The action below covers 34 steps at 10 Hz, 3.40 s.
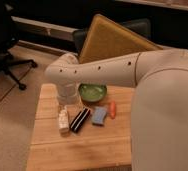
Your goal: Place the ceramic cup in the ceramic bowl
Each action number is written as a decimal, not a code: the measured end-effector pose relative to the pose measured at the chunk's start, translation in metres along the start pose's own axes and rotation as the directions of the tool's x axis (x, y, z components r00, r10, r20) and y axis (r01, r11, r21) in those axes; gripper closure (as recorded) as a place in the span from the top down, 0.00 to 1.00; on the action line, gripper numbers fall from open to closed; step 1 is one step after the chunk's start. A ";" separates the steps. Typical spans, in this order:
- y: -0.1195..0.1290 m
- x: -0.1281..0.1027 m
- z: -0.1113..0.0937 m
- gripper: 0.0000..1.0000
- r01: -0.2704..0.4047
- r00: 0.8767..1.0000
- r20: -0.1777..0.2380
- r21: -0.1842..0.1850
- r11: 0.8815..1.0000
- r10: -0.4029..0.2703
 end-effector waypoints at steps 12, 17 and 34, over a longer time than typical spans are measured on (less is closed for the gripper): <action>0.000 0.000 0.000 0.65 0.000 1.000 0.000 0.000 1.000 0.000; 0.000 0.000 0.000 0.65 0.000 1.000 0.001 0.000 1.000 0.000; -0.032 -0.128 -0.145 0.65 0.404 0.722 0.563 0.127 0.906 -0.402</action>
